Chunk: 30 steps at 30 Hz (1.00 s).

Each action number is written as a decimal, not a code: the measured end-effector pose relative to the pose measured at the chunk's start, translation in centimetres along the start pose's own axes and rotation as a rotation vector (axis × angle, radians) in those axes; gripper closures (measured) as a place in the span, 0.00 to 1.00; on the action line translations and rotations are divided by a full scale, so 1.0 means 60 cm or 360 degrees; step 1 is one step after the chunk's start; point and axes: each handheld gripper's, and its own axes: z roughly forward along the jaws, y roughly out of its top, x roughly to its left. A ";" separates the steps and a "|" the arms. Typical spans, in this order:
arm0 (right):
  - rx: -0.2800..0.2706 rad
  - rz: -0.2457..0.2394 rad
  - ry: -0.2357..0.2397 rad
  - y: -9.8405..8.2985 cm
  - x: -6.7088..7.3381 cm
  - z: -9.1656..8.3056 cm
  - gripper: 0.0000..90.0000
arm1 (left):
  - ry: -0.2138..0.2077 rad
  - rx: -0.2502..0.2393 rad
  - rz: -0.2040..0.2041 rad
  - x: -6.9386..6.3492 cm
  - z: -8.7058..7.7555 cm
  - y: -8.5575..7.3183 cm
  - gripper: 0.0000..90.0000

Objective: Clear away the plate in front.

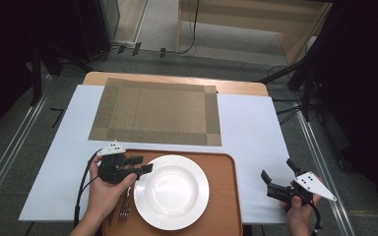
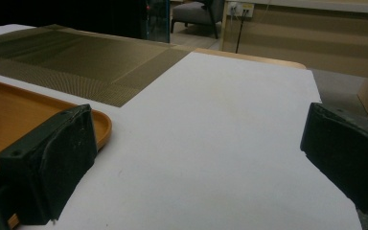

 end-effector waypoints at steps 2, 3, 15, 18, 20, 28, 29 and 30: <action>0.0000 0.0000 -0.0001 0.000 0.000 0.000 0.00 | -0.0012 -0.0066 0.0011 0.002 -0.009 0.001 0.39; 0.0000 0.0000 -0.0001 0.000 0.000 0.000 0.00 | -0.0023 -0.0087 0.0012 0.004 -0.013 0.002 0.35; 0.0006 0.0001 -0.0001 0.000 0.001 0.000 0.00 | -0.0017 -0.0264 0.0143 0.020 -0.045 0.001 0.00; 0.0007 0.0001 -0.0001 0.000 0.001 0.000 0.00 | 0.0026 -0.0264 0.0153 0.024 -0.048 0.000 0.00; 0.0006 0.0001 -0.0002 0.000 0.001 0.000 0.00 | 0.0045 -0.0284 0.0155 0.029 -0.052 -0.002 0.00; 0.0008 0.0002 -0.0001 0.000 0.001 0.000 0.00 | 0.0118 -0.0319 0.0168 0.049 -0.069 -0.006 0.00; 0.0009 0.0000 -0.0002 0.000 0.001 0.000 0.00 | 0.0121 -0.0324 0.0166 0.052 -0.072 -0.007 0.00; 0.0009 -0.0001 -0.0003 0.000 0.001 0.000 0.00 | 0.0125 -0.0330 0.0163 0.054 -0.073 -0.008 0.00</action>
